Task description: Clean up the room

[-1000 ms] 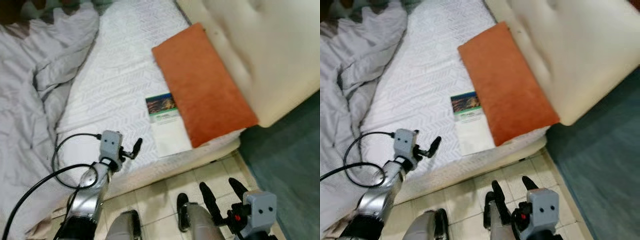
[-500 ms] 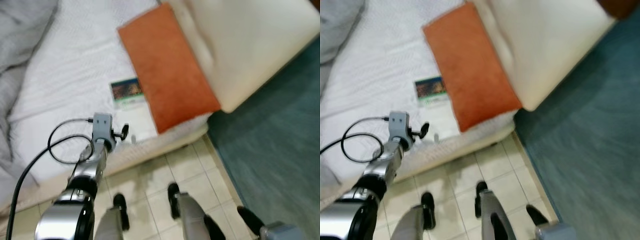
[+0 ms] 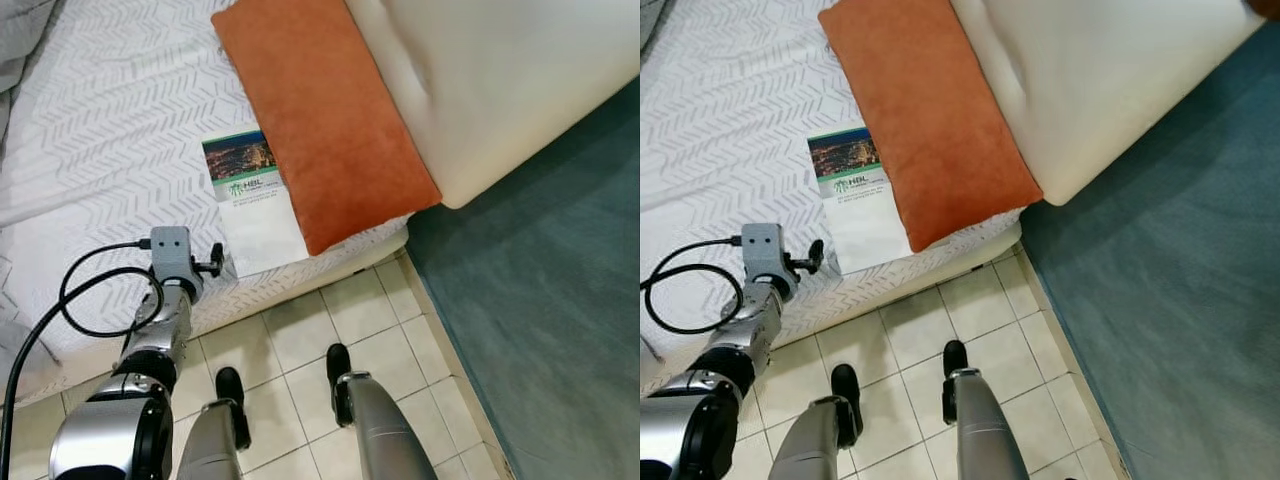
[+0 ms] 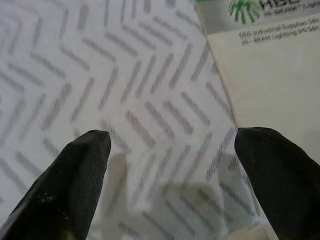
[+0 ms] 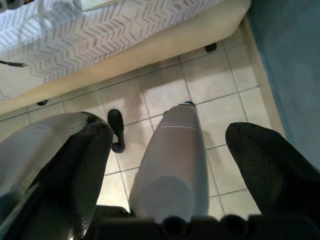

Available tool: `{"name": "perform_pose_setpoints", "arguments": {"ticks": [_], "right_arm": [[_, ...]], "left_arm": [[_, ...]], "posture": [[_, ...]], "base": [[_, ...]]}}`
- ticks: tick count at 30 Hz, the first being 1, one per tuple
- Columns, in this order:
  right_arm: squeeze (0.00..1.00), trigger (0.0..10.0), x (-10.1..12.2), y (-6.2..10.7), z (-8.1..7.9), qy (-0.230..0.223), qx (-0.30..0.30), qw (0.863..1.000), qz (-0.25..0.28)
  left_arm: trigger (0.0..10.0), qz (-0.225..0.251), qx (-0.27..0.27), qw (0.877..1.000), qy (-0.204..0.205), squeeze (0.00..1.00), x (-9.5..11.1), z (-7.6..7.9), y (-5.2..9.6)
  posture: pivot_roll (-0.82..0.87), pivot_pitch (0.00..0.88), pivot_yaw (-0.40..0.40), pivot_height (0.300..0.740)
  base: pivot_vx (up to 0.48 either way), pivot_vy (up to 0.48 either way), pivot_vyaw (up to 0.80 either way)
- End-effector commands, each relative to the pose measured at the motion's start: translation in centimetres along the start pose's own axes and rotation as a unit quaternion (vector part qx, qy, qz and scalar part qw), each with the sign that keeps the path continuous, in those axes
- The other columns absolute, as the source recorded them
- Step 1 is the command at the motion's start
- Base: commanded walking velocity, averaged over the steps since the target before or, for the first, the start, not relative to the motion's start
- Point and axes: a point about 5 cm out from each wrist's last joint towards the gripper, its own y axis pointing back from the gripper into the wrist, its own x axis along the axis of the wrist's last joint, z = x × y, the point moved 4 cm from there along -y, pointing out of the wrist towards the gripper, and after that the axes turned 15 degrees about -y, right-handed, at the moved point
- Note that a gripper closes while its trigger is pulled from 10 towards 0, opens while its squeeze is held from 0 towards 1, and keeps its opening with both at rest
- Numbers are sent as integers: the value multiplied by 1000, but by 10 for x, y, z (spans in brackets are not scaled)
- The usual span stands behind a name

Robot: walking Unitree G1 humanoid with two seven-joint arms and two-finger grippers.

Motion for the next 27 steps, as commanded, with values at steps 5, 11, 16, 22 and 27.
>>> {"name": "perform_pose_setpoints", "arguments": {"ticks": [5, 11, 16, 22, 27], "right_arm": [[0, 10000, -6, 12, -8, 0, 20, 999, -32], [0, 10000, -6, 13, -11, -2, 23, 999, -29], [0, 10000, -6, 10, -15, -6, 28, 999, -24], [0, 10000, -7, 9, -18, -10, 31, 999, -22], [0, 10000, -8, 10, -18, -10, 28, 999, -25]], "left_arm": [[10000, -56, -18, 991, 123, 0, -34, 20, 10], [10000, -24, -73, 977, 197, 0, -13, 52, 4], [10000, -23, -81, 970, 229, 0, -11, 58, 5], [10000, -55, -80, 963, 251, 0, -28, 64, 11], [10000, -55, -72, 965, 244, 0, -29, 61, 11]], "posture": [[-508, 665, -142, 740], [-500, 671, -139, 740], [-482, 681, -119, 740], [-484, 687, -112, 740], [-486, 691, -114, 740]], "base": [[0, 0, 0], [0, 0, 0], [0, 0, 0], [0, 0, 0], [0, 0, 0]]}}
